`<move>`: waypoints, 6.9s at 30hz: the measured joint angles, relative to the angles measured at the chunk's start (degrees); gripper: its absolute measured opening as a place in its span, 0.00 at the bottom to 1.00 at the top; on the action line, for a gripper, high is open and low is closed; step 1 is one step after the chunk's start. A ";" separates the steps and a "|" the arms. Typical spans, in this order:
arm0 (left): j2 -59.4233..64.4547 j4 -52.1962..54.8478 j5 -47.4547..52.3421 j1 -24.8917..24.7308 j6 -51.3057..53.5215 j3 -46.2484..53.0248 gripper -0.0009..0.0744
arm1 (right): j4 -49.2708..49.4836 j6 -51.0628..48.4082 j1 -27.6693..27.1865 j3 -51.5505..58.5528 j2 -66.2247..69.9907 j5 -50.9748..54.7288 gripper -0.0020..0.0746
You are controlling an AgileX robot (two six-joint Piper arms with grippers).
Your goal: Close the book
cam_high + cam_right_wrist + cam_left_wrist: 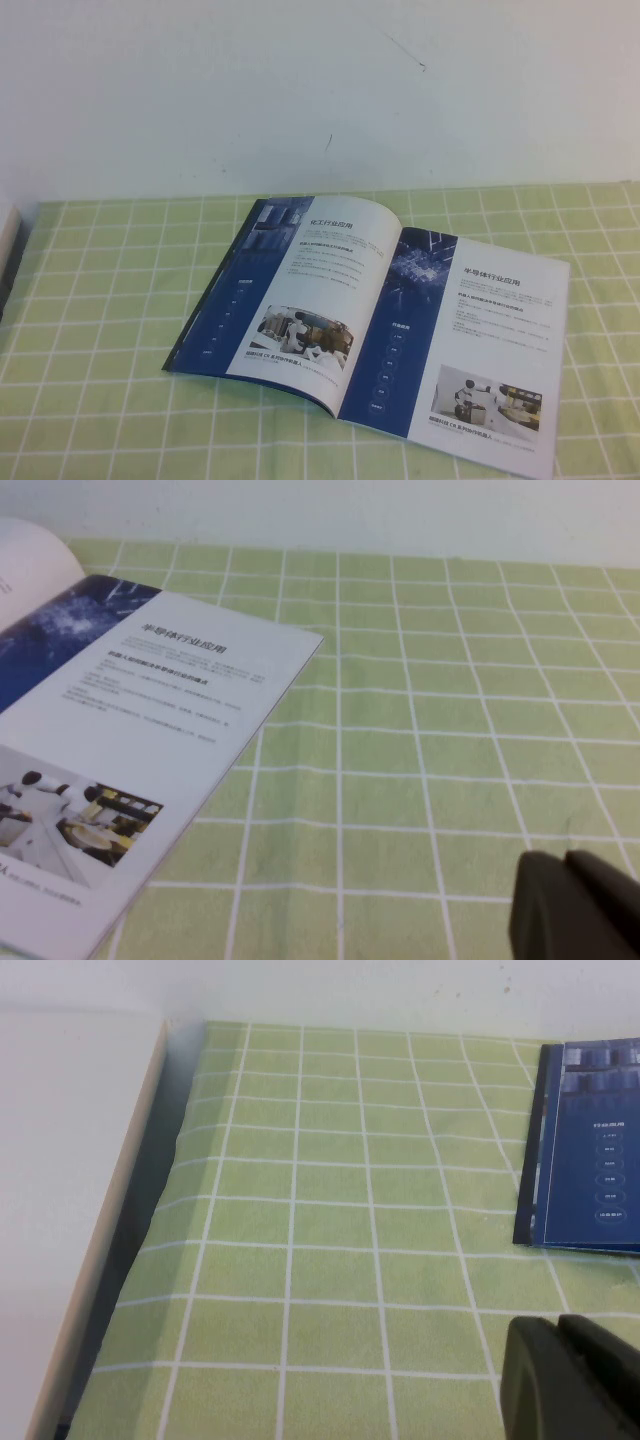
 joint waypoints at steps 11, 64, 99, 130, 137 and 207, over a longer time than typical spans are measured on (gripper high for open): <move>0.00 0.00 0.00 0.00 0.00 0.00 0.01 | 0.00 0.00 0.00 0.00 0.00 0.00 0.02; 0.00 0.00 0.00 0.00 0.00 0.00 0.01 | 0.00 0.00 0.00 0.00 0.00 0.00 0.02; 0.00 2.09 -11.71 0.00 2.29 0.64 0.01 | -4.01 0.00 0.00 0.60 0.00 -24.17 0.02; 7.13 9.57 -26.54 0.00 -13.66 -22.86 0.01 | -5.56 0.00 0.00 -28.32 10.89 -14.61 0.02; 23.73 17.59 -11.30 0.00 -13.44 -33.22 0.01 | -0.51 -0.42 0.00 -39.68 25.59 -0.01 0.02; 123.36 0.39 15.24 -12.07 14.47 -89.20 0.01 | 34.38 -50.09 14.56 -53.62 107.35 8.18 0.02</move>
